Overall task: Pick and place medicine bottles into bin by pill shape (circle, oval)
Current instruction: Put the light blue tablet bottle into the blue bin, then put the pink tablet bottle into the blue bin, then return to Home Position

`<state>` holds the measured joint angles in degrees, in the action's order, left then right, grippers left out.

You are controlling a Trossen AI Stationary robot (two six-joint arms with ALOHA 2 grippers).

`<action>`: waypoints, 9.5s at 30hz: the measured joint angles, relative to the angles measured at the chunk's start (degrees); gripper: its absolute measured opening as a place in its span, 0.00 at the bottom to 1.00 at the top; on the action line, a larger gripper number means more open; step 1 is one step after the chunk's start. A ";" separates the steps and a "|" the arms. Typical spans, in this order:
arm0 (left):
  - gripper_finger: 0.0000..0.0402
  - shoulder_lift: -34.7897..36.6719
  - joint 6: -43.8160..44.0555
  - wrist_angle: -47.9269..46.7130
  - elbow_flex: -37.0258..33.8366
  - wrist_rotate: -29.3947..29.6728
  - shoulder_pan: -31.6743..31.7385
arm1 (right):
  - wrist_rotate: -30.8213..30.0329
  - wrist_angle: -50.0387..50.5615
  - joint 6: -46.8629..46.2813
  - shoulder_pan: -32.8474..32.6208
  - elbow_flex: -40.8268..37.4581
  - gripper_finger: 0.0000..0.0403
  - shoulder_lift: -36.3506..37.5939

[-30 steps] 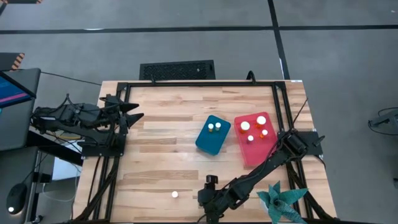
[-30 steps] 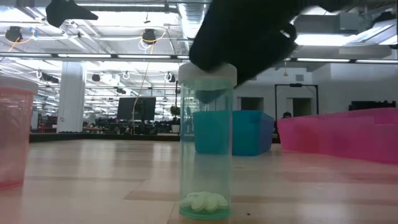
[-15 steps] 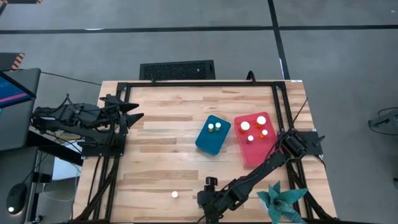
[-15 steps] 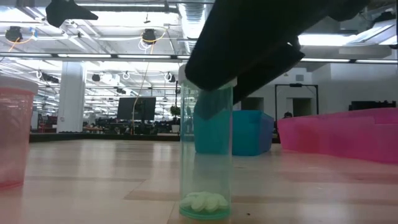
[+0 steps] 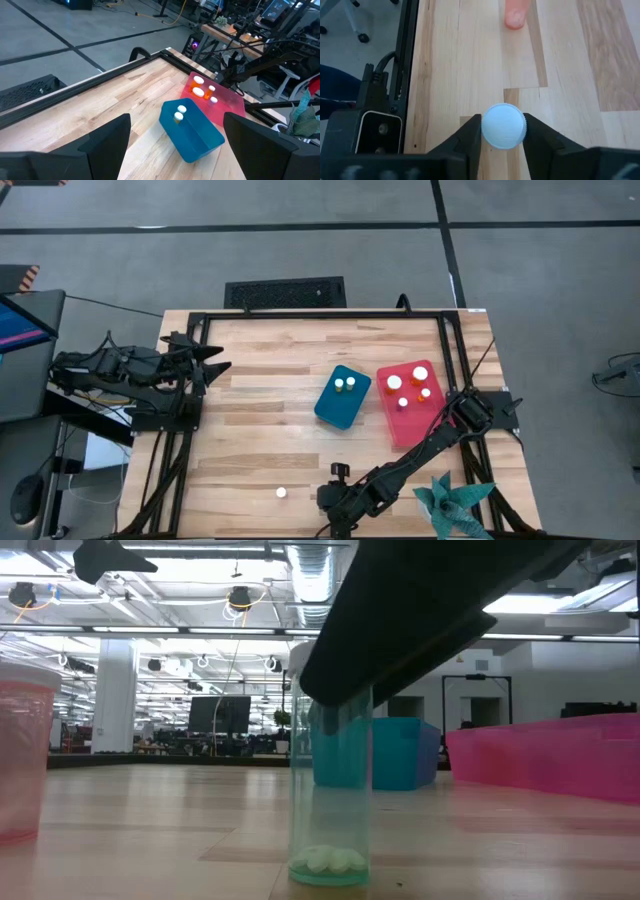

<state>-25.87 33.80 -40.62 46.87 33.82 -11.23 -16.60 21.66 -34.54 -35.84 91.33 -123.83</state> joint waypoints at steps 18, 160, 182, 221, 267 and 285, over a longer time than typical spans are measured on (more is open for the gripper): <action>0.78 0.00 0.11 0.12 0.00 0.00 -0.02 | -11.29 18.74 7.58 6.30 -0.02 0.31 16.82; 0.78 0.00 4.37 -2.49 0.02 4.44 0.00 | 13.68 -5.72 25.53 11.47 21.38 0.58 -14.33; 0.78 0.00 4.37 -2.45 0.02 4.52 0.00 | 13.53 -4.32 25.94 11.50 21.35 0.38 -14.32; 0.78 0.00 4.62 -2.44 0.02 8.86 -0.02 | 1.09 -12.41 18.02 26.63 -38.65 0.31 43.60; 0.78 0.00 5.01 -3.01 0.00 10.57 0.00 | 1.12 -24.88 16.11 28.88 -40.94 0.31 24.42; 0.78 0.00 5.03 -2.99 0.00 10.57 -0.01 | 1.91 -23.84 14.84 29.17 -41.18 0.52 24.83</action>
<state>-25.87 38.83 -43.62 46.87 44.39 -11.23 -14.69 -2.17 -19.70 -6.68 50.15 -99.00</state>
